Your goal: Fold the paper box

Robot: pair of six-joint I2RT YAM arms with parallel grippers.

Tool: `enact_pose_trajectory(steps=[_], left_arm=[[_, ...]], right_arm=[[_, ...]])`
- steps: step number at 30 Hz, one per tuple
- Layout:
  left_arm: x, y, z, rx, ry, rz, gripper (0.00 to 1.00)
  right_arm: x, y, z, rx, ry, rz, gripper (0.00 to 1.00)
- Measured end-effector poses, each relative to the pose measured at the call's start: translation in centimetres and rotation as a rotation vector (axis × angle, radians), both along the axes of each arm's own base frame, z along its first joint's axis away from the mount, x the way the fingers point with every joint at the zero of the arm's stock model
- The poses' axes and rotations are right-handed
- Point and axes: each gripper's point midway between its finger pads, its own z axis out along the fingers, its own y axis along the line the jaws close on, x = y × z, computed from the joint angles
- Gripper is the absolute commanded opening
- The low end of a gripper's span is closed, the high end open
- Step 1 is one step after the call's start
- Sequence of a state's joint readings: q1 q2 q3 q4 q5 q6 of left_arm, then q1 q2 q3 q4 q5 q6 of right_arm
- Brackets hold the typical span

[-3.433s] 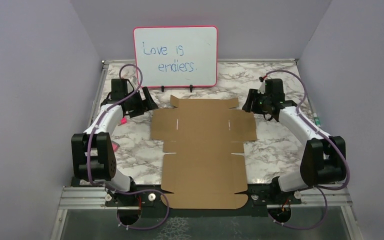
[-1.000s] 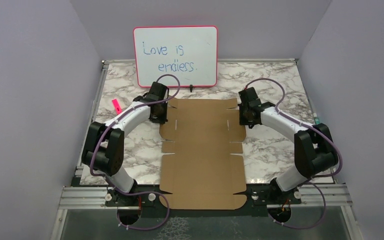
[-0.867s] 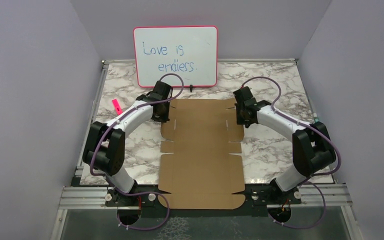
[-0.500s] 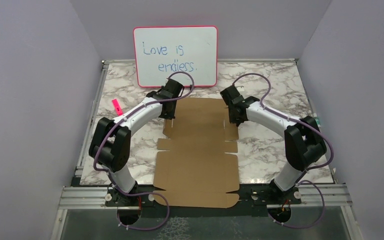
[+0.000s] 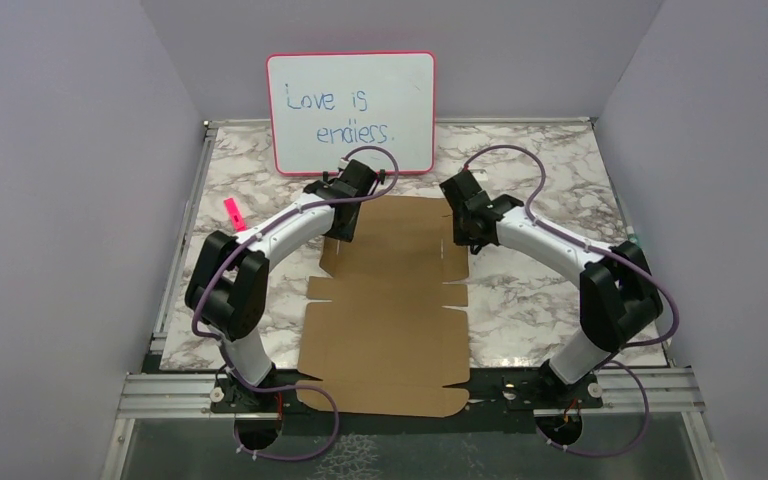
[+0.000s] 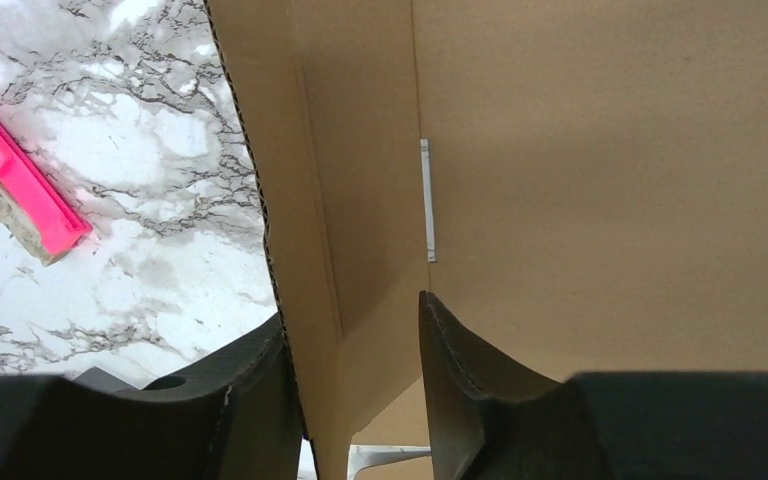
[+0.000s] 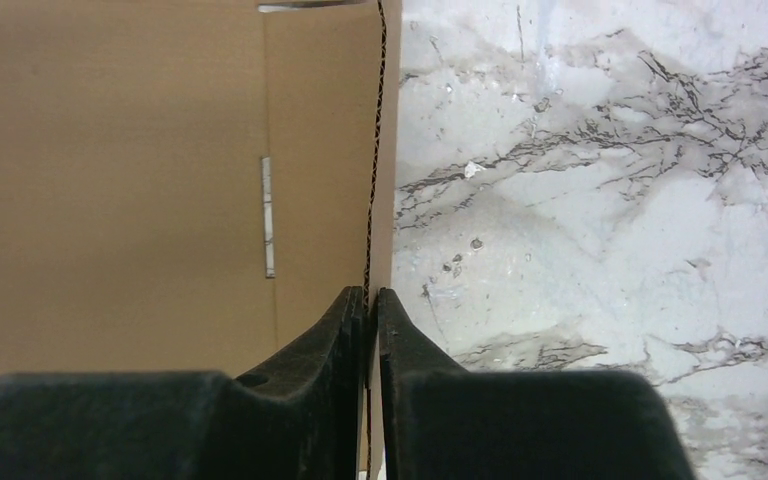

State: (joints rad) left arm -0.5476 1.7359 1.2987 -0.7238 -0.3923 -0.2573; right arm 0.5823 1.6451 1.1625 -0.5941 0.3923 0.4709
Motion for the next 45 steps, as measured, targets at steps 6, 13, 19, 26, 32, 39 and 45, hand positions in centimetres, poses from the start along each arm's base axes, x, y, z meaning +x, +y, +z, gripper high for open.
enact_pose_trajectory(steps=[6, 13, 19, 26, 32, 39, 45], left_arm=[[-0.2, -0.2, -0.2, 0.008, 0.007, -0.007, 0.52], [0.1, -0.8, -0.2, 0.008, 0.014, -0.017, 0.59], [0.2, -0.9, -0.1, 0.011, 0.014, -0.025, 0.69], [1.6, 0.4, 0.9, -0.07, -0.006, 0.013, 0.77], [1.4, 3.3, 2.7, -0.221, -0.051, 0.074, 0.85], [-2.8, 7.8, 1.4, -0.341, -0.043, 0.168, 0.89], [-6.0, 8.8, -0.6, -0.462, -0.001, 0.23, 0.9]], right_arm=[[0.1, 1.2, 0.8, 0.076, -0.028, 0.029, 0.21], [-0.3, 2.5, 0.1, 0.153, -0.023, 0.065, 0.28], [-0.1, 2.9, 0.8, 0.173, -0.047, 0.069, 0.45], [0.3, 1.8, 3.5, 0.151, -0.14, 0.079, 0.6], [-0.6, 1.2, 4.0, 0.159, -0.167, 0.099, 0.67], [-3.9, 0.4, 1.7, 0.196, -0.1, 0.136, 0.71], [-5.7, 1.6, 1.3, 0.285, -0.052, 0.186, 0.74]])
